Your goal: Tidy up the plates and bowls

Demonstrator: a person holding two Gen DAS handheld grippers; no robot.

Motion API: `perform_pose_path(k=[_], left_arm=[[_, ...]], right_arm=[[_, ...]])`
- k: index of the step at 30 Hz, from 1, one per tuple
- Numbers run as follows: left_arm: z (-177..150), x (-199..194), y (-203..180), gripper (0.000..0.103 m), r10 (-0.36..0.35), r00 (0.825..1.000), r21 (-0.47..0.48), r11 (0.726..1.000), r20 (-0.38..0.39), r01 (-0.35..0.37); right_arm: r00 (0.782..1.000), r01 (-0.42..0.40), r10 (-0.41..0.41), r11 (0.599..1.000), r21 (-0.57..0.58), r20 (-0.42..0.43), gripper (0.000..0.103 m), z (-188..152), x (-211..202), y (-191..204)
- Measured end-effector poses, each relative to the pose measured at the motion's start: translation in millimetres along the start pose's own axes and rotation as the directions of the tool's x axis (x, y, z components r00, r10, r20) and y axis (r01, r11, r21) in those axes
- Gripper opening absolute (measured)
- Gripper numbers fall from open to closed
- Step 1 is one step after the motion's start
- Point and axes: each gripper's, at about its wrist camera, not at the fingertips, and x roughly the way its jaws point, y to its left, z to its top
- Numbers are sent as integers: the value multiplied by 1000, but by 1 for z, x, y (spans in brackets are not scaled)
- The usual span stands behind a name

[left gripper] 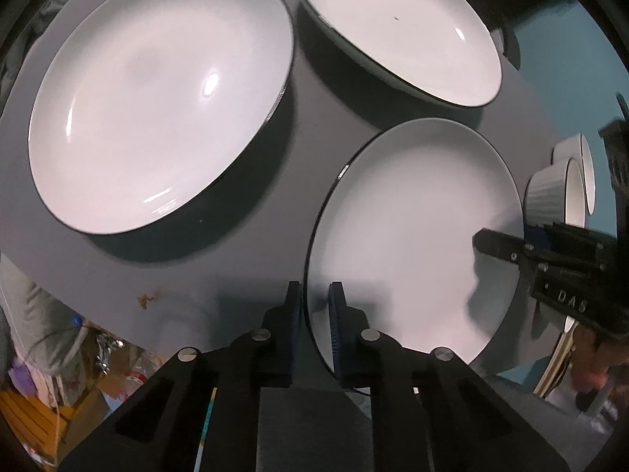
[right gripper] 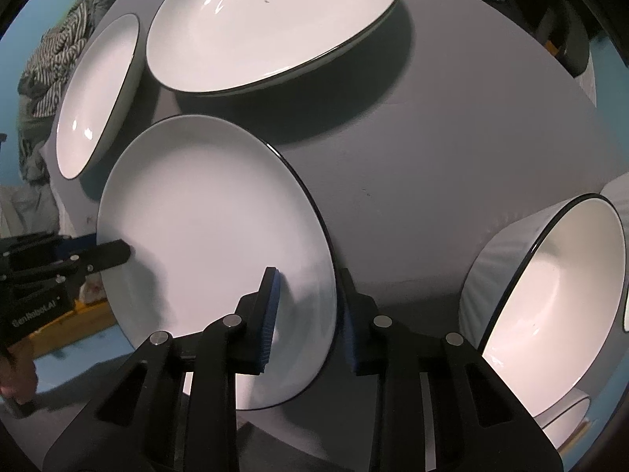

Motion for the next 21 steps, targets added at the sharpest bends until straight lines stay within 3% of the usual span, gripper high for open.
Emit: perform_pose_path(k=[12, 21], left_arm=[[-5, 9, -4, 11, -2, 1000, 25, 1000, -18, 3], [4, 6, -16, 11, 8, 999, 40, 999, -42, -6]], right_arm=[[999, -17, 17, 1000, 18, -42, 22, 20, -1, -5], [999, -24, 26, 998, 51, -44, 19, 11, -3, -6]])
